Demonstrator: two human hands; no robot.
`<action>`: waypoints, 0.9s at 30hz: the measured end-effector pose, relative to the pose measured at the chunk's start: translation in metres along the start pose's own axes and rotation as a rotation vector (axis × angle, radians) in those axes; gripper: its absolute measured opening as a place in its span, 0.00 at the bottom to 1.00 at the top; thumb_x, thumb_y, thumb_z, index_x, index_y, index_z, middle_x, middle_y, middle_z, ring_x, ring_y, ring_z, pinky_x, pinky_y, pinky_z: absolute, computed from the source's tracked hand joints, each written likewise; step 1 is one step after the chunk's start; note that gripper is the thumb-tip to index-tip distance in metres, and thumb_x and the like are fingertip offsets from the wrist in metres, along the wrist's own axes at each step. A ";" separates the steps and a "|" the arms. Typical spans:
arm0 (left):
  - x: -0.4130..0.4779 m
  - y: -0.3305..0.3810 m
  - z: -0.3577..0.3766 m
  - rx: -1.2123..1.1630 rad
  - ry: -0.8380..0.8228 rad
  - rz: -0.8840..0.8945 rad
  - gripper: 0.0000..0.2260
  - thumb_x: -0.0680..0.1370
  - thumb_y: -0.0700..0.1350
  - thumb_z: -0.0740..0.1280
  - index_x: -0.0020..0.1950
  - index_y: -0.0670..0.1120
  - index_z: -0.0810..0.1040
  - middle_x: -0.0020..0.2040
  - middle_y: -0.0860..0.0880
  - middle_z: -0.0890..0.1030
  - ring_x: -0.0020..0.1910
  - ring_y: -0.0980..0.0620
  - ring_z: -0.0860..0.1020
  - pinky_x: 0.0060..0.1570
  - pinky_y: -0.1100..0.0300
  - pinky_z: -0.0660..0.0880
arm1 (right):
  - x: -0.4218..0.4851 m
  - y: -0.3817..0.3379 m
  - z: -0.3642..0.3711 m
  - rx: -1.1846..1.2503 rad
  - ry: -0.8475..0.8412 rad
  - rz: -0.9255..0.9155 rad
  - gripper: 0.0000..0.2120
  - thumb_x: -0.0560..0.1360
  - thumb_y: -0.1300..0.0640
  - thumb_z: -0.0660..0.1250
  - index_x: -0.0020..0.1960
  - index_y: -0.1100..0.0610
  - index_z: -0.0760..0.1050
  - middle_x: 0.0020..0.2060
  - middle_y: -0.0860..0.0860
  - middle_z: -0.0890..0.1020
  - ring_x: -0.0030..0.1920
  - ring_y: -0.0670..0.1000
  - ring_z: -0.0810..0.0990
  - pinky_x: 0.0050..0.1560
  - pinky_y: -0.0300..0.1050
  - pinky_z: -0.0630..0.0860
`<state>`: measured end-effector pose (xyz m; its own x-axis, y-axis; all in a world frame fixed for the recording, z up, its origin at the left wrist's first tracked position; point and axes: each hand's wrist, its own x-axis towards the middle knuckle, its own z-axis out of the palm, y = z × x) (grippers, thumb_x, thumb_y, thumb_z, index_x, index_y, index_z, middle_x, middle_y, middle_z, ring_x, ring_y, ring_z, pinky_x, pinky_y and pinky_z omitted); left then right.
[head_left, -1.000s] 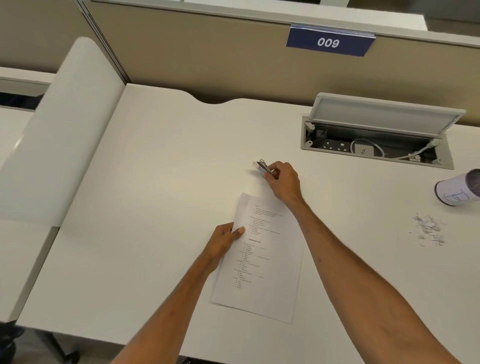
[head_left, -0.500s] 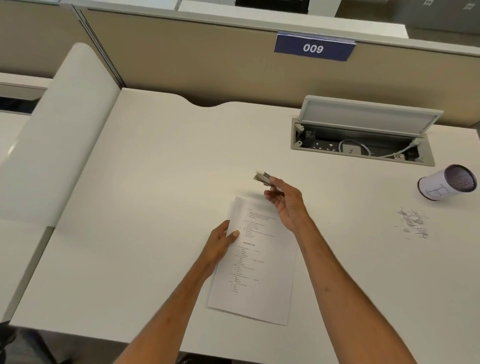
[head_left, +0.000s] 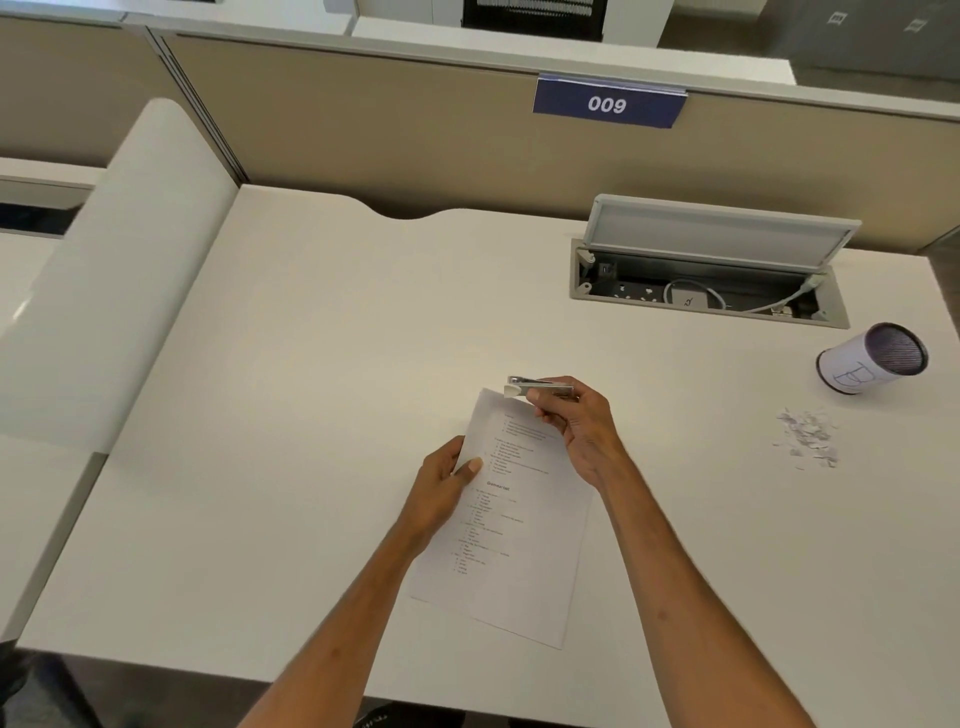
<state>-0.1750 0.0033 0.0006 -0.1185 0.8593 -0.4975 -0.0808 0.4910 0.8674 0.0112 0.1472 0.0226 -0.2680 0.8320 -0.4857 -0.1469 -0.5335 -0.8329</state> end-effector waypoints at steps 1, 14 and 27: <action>-0.002 0.001 0.001 -0.007 -0.009 0.013 0.13 0.89 0.45 0.66 0.72 0.49 0.80 0.64 0.49 0.89 0.59 0.43 0.89 0.60 0.38 0.86 | -0.002 -0.001 -0.001 -0.015 -0.005 -0.003 0.16 0.70 0.64 0.82 0.56 0.67 0.84 0.44 0.58 0.85 0.40 0.51 0.80 0.45 0.42 0.78; -0.017 0.014 0.009 -0.024 -0.027 0.111 0.13 0.89 0.45 0.64 0.74 0.47 0.79 0.66 0.47 0.87 0.59 0.41 0.89 0.57 0.40 0.87 | -0.030 -0.049 0.008 0.112 -0.104 -0.066 0.11 0.79 0.61 0.72 0.60 0.61 0.79 0.60 0.59 0.85 0.56 0.56 0.84 0.54 0.50 0.76; -0.027 0.026 0.010 0.044 -0.071 0.177 0.13 0.90 0.47 0.64 0.72 0.50 0.81 0.63 0.46 0.88 0.55 0.39 0.90 0.53 0.35 0.86 | -0.056 -0.098 0.014 0.079 -0.201 0.057 0.19 0.84 0.56 0.69 0.70 0.65 0.76 0.56 0.63 0.81 0.58 0.57 0.83 0.61 0.47 0.83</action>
<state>-0.1636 -0.0058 0.0363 -0.0568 0.9399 -0.3366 -0.0217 0.3359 0.9416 0.0269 0.1509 0.1352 -0.4609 0.7573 -0.4627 -0.1977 -0.5959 -0.7784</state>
